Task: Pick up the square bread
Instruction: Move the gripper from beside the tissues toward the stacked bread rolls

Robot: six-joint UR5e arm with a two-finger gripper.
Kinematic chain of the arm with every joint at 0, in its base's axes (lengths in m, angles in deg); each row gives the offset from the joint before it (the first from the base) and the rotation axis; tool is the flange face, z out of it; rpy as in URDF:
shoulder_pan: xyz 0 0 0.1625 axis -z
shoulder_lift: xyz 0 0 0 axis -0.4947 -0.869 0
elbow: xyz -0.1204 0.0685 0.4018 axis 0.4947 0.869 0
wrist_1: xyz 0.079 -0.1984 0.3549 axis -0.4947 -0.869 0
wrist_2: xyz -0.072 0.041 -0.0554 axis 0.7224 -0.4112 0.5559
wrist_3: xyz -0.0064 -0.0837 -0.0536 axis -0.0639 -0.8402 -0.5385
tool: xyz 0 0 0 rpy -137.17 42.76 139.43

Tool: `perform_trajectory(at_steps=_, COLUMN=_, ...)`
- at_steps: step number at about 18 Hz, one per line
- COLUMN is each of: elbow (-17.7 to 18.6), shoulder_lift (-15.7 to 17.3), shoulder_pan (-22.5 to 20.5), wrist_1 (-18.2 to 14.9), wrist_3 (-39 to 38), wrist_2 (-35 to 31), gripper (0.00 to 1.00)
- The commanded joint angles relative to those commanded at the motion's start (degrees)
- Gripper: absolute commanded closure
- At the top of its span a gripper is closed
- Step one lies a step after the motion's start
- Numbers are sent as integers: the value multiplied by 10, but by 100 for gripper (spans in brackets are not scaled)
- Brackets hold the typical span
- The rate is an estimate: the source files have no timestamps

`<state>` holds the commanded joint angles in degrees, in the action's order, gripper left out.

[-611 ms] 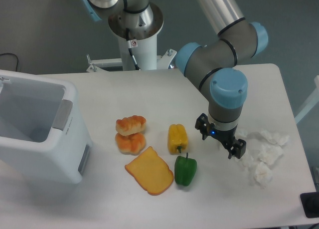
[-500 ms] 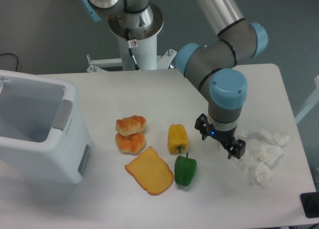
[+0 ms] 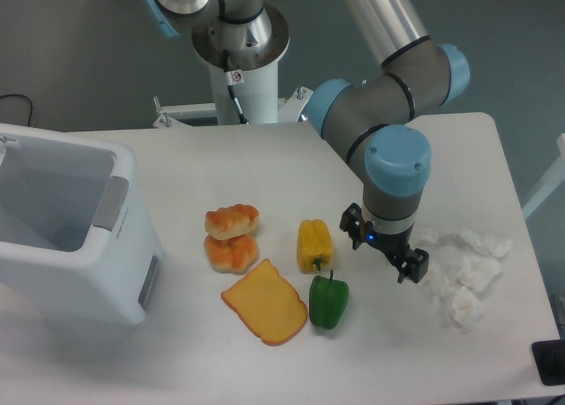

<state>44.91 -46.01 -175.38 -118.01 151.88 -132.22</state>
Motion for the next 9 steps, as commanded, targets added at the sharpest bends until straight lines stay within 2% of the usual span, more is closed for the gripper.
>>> perform_trajectory(at_steps=7, elbow=95, shoulder_lift=76, shoulder_pan=44, wrist_1=-7, wrist_3=-4, wrist_2=7, gripper=0)
perform_trajectory(at_steps=9, elbow=112, shoulder_lift=86, shoulder_pan=66, wrist_1=-9, wrist_3=-20, wrist_2=22, gripper=0)
